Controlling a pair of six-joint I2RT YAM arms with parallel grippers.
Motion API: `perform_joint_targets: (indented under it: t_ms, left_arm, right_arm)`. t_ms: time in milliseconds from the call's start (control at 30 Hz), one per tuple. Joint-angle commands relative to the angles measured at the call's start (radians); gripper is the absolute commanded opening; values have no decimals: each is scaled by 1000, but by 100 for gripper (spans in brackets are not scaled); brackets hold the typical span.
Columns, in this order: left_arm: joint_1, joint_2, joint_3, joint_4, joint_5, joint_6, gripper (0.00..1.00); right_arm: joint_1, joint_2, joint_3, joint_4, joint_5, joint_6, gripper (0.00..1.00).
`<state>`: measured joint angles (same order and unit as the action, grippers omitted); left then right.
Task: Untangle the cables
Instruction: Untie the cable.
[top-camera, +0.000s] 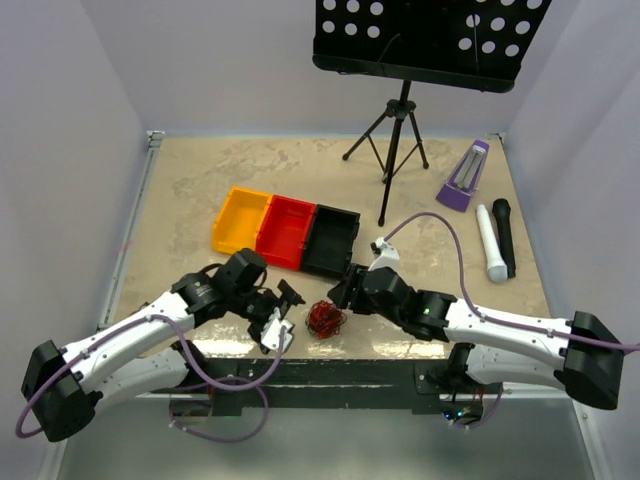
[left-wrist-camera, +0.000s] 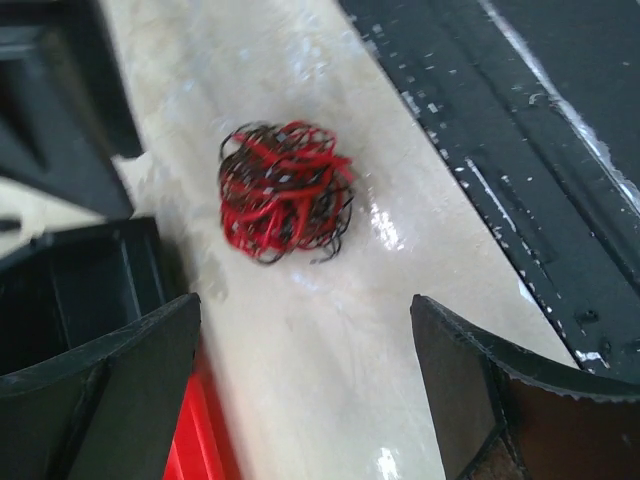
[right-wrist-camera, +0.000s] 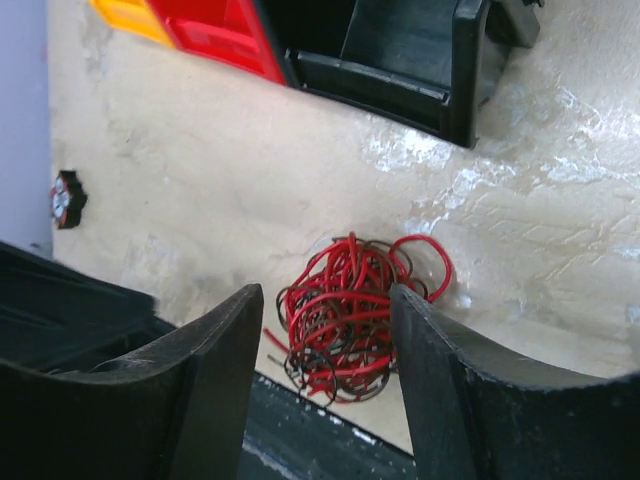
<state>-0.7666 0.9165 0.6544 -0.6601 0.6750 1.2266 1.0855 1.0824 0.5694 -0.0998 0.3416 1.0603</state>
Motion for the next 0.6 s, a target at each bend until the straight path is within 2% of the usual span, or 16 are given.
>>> perform_joint_targets:
  t_ms: [0, 167, 267, 400, 433, 567]
  left_arm:
    - [-62, 62, -9, 91, 63, 172, 89]
    - [-114, 62, -91, 117, 80, 391, 84]
    - [-154, 73, -130, 163, 63, 447, 75]
    - [-180, 165, -86, 162, 51, 438, 48]
    - [-180, 197, -63, 156, 55, 424, 44]
    - [-194, 301, 16, 148, 46, 360, 44]
  right_arm:
    - [-1, -45, -63, -5, -78, 32, 56]
    - [-1, 8, -94, 94, -161, -31, 55]
    - [-1, 60, -83, 140, -173, -65, 55]
    - [-1, 99, -78, 172, -185, -80, 55]
    - [1, 102, -78, 179, -187, -80, 55]
    - [-1, 106, -83, 189, -188, -80, 55]
